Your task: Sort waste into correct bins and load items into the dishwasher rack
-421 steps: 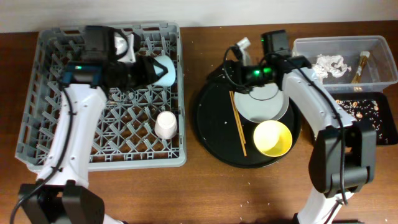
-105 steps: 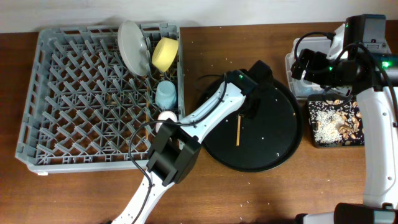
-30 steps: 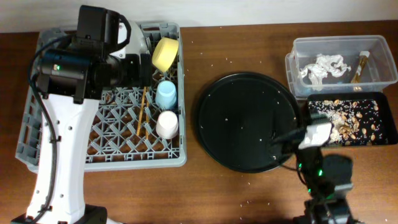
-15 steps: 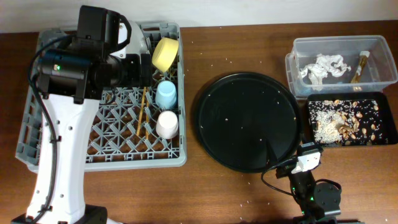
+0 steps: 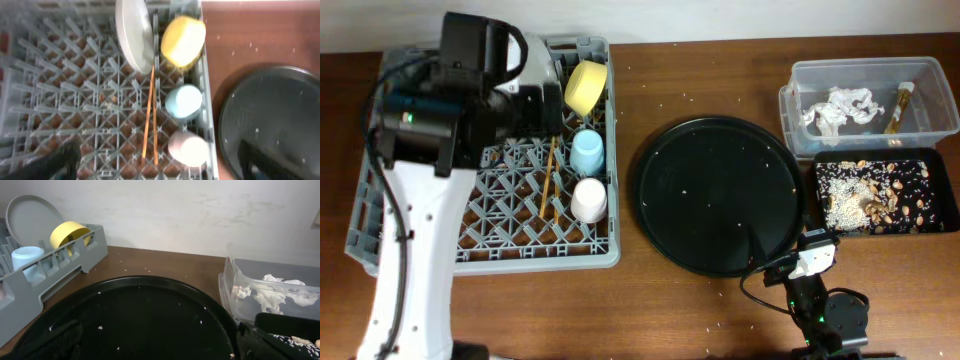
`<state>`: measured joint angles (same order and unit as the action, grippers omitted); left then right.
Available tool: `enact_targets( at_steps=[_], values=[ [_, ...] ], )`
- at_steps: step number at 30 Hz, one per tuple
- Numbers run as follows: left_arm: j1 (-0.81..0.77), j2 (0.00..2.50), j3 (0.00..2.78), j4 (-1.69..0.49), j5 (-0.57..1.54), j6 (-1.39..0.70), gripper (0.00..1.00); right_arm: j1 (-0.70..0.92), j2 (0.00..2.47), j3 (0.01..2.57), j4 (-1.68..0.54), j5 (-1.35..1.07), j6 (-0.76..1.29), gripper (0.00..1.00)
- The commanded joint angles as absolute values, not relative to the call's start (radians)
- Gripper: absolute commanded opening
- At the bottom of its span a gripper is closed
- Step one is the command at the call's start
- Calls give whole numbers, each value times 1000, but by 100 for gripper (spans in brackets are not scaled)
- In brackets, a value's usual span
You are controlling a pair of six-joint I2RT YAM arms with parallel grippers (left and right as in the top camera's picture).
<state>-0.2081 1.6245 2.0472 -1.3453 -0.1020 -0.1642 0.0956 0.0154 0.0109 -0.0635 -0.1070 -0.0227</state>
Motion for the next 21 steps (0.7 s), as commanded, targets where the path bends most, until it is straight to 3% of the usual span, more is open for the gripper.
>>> enact_targets(
  at_steps=[1,5,8,12,13,16,21],
  values=[
    [-205,1431,1779,-1090,-128,-159,100,105,4,6,-68,-123,-19,98],
    [-57,950,1107,-735,-128,-159,100,104,4,6,-68,-123,-19,98],
    [23,389,501,-407,-129,-159,100,105,4,6,-68,-123,-19,98],
    [23,15,74,-31,-154,-159,100,105,4,6,-68,-123,-19,98],
    [22,9,8,56,-151,-163,100,105,4,6,-68,-123,-19,99],
    [23,5,9,-68,-184,-143,100,105,4,6,-68,-123,-19,98],
    [23,5,9,-68,-162,-88,100,105,4,6,-68,-123,-19,98]
  ],
)
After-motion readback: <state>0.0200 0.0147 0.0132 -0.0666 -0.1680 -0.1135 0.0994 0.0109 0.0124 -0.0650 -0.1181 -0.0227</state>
